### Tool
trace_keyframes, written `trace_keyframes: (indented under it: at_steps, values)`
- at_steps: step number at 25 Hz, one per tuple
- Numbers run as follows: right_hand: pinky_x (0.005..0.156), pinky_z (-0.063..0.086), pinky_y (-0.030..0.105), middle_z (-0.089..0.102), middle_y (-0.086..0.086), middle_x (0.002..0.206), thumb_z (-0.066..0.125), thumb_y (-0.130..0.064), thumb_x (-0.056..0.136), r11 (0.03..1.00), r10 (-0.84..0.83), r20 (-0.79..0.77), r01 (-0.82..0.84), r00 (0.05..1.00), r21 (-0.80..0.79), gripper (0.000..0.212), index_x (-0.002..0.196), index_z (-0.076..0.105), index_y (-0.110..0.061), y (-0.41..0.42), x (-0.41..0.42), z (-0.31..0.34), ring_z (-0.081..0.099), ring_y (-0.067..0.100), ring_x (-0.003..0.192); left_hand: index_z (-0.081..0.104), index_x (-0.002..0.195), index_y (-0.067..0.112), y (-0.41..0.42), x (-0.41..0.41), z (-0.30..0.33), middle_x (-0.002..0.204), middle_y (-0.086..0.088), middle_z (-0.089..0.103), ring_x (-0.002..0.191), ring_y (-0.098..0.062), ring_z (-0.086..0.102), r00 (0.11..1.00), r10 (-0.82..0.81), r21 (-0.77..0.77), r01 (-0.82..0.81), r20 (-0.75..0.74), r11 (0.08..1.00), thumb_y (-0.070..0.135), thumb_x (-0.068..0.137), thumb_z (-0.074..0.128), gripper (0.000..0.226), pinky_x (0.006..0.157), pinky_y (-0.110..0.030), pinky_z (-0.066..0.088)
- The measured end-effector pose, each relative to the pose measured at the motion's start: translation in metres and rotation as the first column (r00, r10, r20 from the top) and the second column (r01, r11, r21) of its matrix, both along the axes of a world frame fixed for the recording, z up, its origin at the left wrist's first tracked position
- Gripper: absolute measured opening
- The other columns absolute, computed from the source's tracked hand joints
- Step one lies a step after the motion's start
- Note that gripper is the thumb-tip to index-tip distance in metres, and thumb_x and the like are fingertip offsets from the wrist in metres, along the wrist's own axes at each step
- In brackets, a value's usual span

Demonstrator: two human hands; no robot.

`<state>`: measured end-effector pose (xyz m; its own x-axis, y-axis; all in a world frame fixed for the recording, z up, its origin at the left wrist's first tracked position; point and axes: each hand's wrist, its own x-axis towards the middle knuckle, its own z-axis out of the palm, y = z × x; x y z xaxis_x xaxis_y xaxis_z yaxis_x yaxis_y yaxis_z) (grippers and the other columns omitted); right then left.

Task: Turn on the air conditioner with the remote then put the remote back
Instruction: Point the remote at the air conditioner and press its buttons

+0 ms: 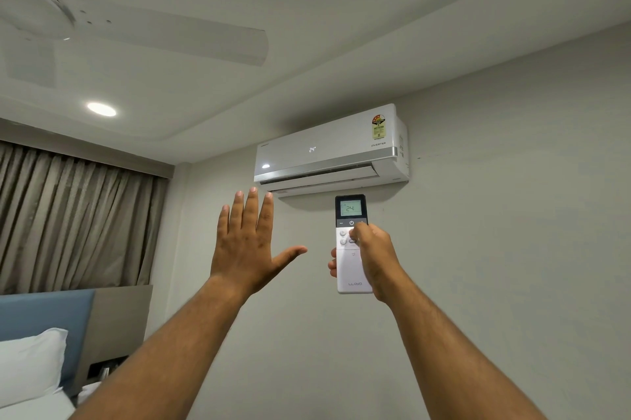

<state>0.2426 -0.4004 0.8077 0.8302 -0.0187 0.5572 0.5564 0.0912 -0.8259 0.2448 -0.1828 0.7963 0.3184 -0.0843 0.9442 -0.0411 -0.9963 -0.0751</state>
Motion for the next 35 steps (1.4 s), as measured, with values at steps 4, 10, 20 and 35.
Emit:
trace_keyframes:
  at_steps: [4,10,20,35]
  values:
    - [0.054,0.059,0.037,0.068,0.023,0.078,0.046,-0.020,0.094,1.000,0.003,0.000,-0.003,1.000,0.003,0.020,0.105,0.053,-0.005,-0.001,0.000,-0.001,0.067,0.032,0.055,-0.017,0.145,0.019,0.000,0.000,0.000,0.162,-0.015,-0.005,0.148,-0.034,-0.006,1.000,0.002,-0.002,-0.002,-0.011,1.000,0.089,0.068,0.001,0.106,0.120,-0.051,0.001]
    - [0.053,0.058,0.036,0.067,0.023,0.076,0.045,-0.020,0.093,1.000,0.011,-0.003,-0.011,1.000,0.005,0.019,0.103,0.053,-0.005,-0.001,0.001,-0.002,0.067,0.031,0.054,-0.017,0.145,0.020,0.001,0.002,-0.001,0.162,-0.015,-0.004,0.148,-0.034,-0.007,1.000,0.013,-0.011,-0.013,-0.026,1.000,0.090,0.066,-0.002,0.106,0.120,-0.053,0.002]
    - [0.057,0.060,0.038,0.068,0.024,0.082,0.047,-0.021,0.094,1.000,-0.002,-0.016,0.002,1.000,-0.002,0.015,0.099,0.053,-0.009,-0.001,0.007,-0.006,0.068,0.033,0.058,-0.016,0.146,0.021,0.002,0.005,-0.003,0.162,-0.016,-0.003,0.148,-0.035,-0.006,0.999,0.024,-0.019,-0.025,-0.037,1.000,0.090,0.065,-0.004,0.107,0.120,-0.054,0.003]
    - [0.056,0.059,0.039,0.068,0.023,0.076,0.045,-0.019,0.091,1.000,0.001,-0.022,0.000,1.000,0.004,0.019,0.101,0.054,-0.006,-0.002,0.012,-0.007,0.067,0.034,0.055,-0.016,0.145,0.022,0.001,0.005,-0.003,0.162,-0.015,-0.003,0.148,-0.036,-0.005,0.997,0.048,-0.018,-0.049,-0.054,0.999,0.089,0.065,-0.003,0.106,0.118,-0.058,0.003]
